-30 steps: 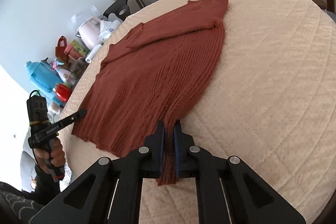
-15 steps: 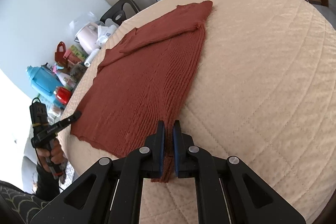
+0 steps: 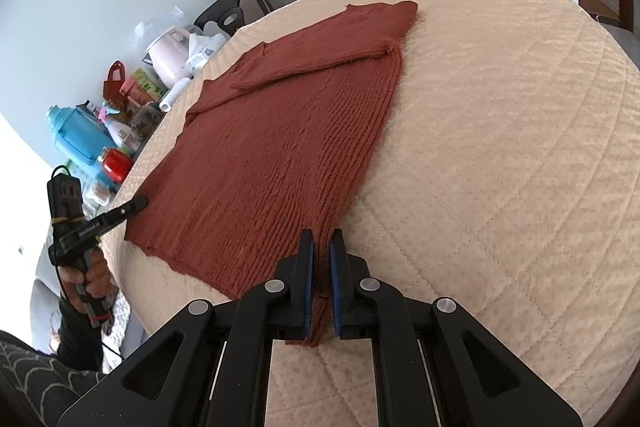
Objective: Fold small clothes
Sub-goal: 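Regrasp the hem with both tools and lift it toward the collar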
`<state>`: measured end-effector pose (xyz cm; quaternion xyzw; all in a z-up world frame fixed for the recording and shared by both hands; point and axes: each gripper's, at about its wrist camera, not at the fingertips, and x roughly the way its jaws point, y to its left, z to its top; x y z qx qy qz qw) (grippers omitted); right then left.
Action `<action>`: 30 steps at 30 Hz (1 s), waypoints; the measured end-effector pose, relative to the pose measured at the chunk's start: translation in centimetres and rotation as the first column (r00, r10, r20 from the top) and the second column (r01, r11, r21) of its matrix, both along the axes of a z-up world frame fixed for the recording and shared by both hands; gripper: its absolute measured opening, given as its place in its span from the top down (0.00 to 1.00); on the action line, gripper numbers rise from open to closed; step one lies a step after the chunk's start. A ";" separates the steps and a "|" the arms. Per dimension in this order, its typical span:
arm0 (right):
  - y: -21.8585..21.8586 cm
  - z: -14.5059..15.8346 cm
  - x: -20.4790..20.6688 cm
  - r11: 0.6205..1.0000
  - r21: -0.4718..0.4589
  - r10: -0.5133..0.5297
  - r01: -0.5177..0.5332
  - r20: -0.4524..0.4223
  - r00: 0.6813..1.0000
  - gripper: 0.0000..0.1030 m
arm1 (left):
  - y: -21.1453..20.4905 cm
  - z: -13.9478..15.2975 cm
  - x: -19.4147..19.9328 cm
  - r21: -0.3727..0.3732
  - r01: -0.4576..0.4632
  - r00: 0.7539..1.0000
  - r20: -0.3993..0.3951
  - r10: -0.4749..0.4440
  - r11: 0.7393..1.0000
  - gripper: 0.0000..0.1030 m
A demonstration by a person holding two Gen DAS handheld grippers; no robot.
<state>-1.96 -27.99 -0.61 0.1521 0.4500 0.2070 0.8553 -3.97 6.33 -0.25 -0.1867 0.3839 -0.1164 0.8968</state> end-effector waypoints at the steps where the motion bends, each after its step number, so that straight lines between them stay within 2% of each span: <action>1: -0.1 0.1 0.0 1.000 0.007 0.002 -0.002 0.003 1.000 0.93 | 0.0 0.2 0.1 -0.001 0.002 1.000 0.006 -0.002 1.000 0.93; 6: -0.2 0.0 0.3 1.000 0.011 0.007 -0.007 0.000 1.000 0.93 | -0.1 0.3 0.4 0.021 0.004 1.000 0.009 -0.004 1.000 0.93; 9: -0.2 -0.3 0.2 1.000 0.007 0.015 -0.015 -0.009 1.000 0.92 | -0.4 -0.5 0.7 0.046 0.005 1.000 -0.023 -0.004 0.999 0.93; 12: -0.1 -0.2 0.2 1.000 0.005 0.021 -0.021 -0.013 1.000 0.87 | -0.7 -0.6 0.6 0.074 -0.006 0.999 -0.033 0.009 0.997 0.91; 14: 0.1 -0.1 0.0 1.000 -0.005 0.029 -0.030 -0.005 1.000 0.84 | -1.1 -0.4 0.5 0.093 -0.006 0.999 -0.035 0.010 0.996 0.86; 16: 0.4 0.0 -0.1 0.999 -0.017 0.035 -0.035 0.003 0.999 0.80 | -1.6 -0.3 0.5 0.095 0.003 0.999 -0.034 0.000 0.995 0.72; 19: 0.4 0.0 -0.2 1.000 -0.009 0.030 -0.030 0.008 1.000 0.79 | -2.8 -0.1 0.4 0.156 0.002 1.000 -0.028 0.002 0.988 0.68; 22: 0.5 0.0 -0.2 1.000 -0.011 0.024 -0.023 0.011 1.000 0.79 | -3.4 -0.1 0.5 0.197 -0.005 1.000 -0.024 0.010 0.980 0.67; 30: 1.6 0.4 -0.4 0.995 -0.096 0.032 -0.028 0.033 0.999 0.79 | -4.0 -0.1 0.4 0.240 -0.022 1.000 -0.012 0.025 0.971 0.67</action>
